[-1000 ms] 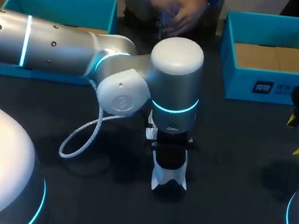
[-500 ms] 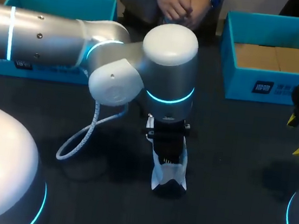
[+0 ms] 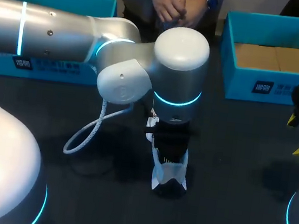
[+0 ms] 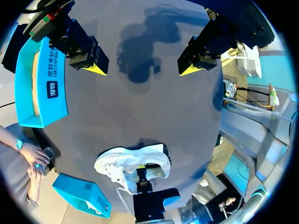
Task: Take the shoe out of the shoebox, open the shoe tongue, remove and reinsert the insole, then place the shoe into the shoebox
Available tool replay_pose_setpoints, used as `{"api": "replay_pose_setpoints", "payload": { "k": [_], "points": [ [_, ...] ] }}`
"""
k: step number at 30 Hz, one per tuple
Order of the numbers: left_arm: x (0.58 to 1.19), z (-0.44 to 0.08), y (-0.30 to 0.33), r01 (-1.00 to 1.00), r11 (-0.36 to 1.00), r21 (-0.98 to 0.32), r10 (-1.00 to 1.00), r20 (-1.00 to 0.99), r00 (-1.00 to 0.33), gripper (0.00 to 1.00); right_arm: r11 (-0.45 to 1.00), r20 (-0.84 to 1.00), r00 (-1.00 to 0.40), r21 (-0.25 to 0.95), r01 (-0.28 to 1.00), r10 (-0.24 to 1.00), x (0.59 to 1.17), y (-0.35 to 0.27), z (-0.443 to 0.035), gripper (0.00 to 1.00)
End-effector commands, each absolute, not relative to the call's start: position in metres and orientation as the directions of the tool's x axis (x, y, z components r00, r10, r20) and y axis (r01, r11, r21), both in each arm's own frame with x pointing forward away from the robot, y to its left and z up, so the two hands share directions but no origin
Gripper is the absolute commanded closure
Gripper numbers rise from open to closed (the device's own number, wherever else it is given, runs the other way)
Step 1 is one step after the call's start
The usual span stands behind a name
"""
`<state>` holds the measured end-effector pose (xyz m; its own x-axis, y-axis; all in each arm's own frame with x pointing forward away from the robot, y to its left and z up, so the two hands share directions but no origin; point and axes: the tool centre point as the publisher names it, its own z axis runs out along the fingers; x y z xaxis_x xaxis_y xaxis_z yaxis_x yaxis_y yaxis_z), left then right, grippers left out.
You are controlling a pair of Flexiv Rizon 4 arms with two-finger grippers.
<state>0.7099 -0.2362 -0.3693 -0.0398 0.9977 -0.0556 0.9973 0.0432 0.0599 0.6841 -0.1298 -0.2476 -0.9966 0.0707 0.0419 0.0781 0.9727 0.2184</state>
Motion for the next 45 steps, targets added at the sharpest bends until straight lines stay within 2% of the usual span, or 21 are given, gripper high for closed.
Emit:
{"api": "replay_pose_setpoints", "payload": {
  "k": [1,13,20,38,45],
  "points": [
    [0.714,-0.37,-0.234,0.997,0.052,0.053,0.997,-0.053,-0.049,0.0,0.973,0.04,-0.997,0.215,0.079,0.071,0.684,-0.129,-0.249,0.0],
    [0.719,-0.363,-0.229,0.997,0.068,0.021,0.995,-0.07,-0.067,0.0,0.973,0.04,-0.997,0.215,0.079,0.071,0.684,-0.129,-0.249,0.0],
    [0.722,-0.356,-0.226,0.997,0.038,-0.069,0.996,-0.08,-0.043,0.0,0.973,0.04,-0.997,0.215,0.079,0.071,0.684,-0.129,-0.249,0.0],
    [0.7,-0.352,-0.226,1.0,0.0,-0.022,0.997,-0.083,-0.002,0.0,0.973,0.04,-0.997,0.215,0.079,0.071,0.684,-0.129,-0.249,0.0],
    [0.714,-0.357,-0.226,0.998,0.051,-0.031,0.996,-0.077,-0.053,0.0,0.973,0.04,-0.997,0.215,0.079,0.071,0.684,-0.129,-0.249,0.0]
  ]
}}
